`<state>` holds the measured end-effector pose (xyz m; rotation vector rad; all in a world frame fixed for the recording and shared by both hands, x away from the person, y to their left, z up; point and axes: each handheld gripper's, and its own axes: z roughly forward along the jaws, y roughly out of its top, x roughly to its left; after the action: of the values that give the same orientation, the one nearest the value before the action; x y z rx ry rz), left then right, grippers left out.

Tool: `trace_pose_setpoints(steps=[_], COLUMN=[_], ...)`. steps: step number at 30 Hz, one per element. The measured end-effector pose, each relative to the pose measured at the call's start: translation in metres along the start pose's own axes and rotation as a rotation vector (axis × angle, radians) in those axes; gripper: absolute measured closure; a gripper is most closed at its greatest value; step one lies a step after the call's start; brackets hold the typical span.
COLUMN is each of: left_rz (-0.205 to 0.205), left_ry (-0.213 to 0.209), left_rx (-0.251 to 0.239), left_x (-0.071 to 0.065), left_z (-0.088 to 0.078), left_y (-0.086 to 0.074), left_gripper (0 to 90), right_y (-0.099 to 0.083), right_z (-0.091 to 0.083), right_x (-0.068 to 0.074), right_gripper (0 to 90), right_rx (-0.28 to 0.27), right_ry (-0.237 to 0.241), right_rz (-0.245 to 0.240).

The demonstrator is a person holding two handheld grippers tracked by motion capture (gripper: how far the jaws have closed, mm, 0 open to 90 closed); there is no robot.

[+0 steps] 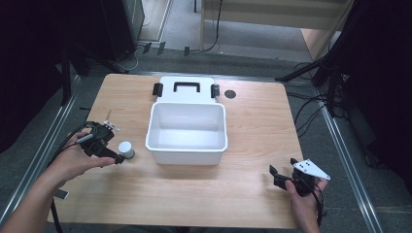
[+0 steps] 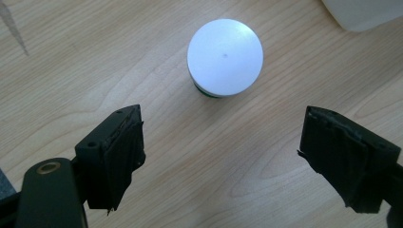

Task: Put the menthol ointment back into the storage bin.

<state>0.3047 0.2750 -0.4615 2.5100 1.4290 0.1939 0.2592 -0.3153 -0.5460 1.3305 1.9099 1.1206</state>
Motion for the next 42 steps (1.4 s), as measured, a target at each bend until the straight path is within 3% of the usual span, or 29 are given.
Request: trace_pose_setpoints(steps=[1,9,12,25,28,42], left_rz=[0.020,0.016,0.029,-0.009,0.008,-0.009], left_ry=[0.001,-0.017,-0.021,-0.029,-0.025,-0.015], left_rx=[0.021,0.026,0.049,0.058,0.078,0.145], left_x=[0.001,0.001,0.001,0.005,0.003,0.001], left_z=[0.003,0.012,0.017,0.027,0.029,0.032], left_y=[0.003,0.013,0.019,0.035,0.038,0.045], left_gripper=[16.5,24.4,30.1,42.5,45.4,50.4], right_y=[0.000,0.000,0.000,0.000,0.000,0.000], right_z=[0.000,0.000,0.000,0.000,0.000,0.000], right_x=[0.000,0.000,0.000,0.001,0.000,0.000], right_gripper=[13.0,13.1,13.1,13.2,13.2,13.4], right_rx=[-0.006,-0.001,0.000,-0.001,-0.001,-0.004], right_ry=[0.002,0.001,0.000,0.002,0.003,0.005], right_rz=[0.002,-0.002,-0.002,-0.004,-0.003,0.000])
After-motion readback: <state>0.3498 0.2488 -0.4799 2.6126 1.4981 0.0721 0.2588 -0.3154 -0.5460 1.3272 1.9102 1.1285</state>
